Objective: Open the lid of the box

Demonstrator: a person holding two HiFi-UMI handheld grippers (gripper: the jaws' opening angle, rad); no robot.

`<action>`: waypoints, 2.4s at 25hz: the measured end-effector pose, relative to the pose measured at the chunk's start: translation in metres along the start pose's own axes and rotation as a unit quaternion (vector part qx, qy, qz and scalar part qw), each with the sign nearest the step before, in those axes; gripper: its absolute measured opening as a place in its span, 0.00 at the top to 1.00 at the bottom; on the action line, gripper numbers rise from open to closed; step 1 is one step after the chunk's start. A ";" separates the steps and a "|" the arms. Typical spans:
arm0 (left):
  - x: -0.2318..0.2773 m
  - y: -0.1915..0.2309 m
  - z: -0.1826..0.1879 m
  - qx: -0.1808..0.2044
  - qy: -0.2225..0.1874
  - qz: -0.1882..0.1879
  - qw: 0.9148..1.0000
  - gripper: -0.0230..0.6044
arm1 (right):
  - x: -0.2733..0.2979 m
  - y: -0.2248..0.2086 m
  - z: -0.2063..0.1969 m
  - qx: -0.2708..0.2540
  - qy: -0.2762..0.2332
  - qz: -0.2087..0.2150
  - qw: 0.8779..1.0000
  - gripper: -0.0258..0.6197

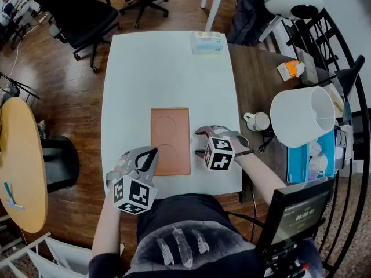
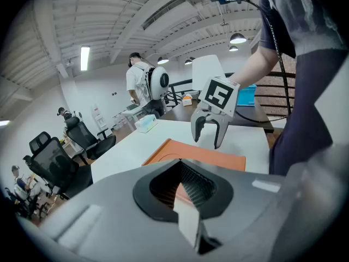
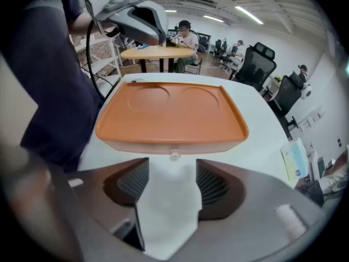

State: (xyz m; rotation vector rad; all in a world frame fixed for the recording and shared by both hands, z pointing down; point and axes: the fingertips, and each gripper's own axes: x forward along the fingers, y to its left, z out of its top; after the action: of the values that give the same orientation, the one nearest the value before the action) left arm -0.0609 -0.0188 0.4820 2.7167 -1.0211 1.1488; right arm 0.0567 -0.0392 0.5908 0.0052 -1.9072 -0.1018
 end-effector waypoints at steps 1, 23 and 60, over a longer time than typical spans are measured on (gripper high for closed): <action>0.000 -0.001 -0.002 0.001 0.001 -0.002 1.000 0.94 | 0.006 0.001 0.003 -0.005 0.005 0.006 1.000 0.53; -0.009 0.004 -0.030 -0.023 0.023 0.006 0.999 0.94 | 0.042 -0.003 0.012 -0.042 0.058 0.017 0.997 0.86; -0.023 0.011 -0.039 0.004 0.038 0.041 0.998 0.94 | -0.009 -0.004 -0.136 -0.034 0.132 0.036 0.990 0.86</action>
State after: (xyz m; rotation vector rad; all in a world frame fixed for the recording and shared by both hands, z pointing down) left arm -0.1040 -0.0048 0.4932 2.6376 -1.1279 1.2610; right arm 0.1879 -0.0521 0.6265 -0.0919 -1.6362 -0.1110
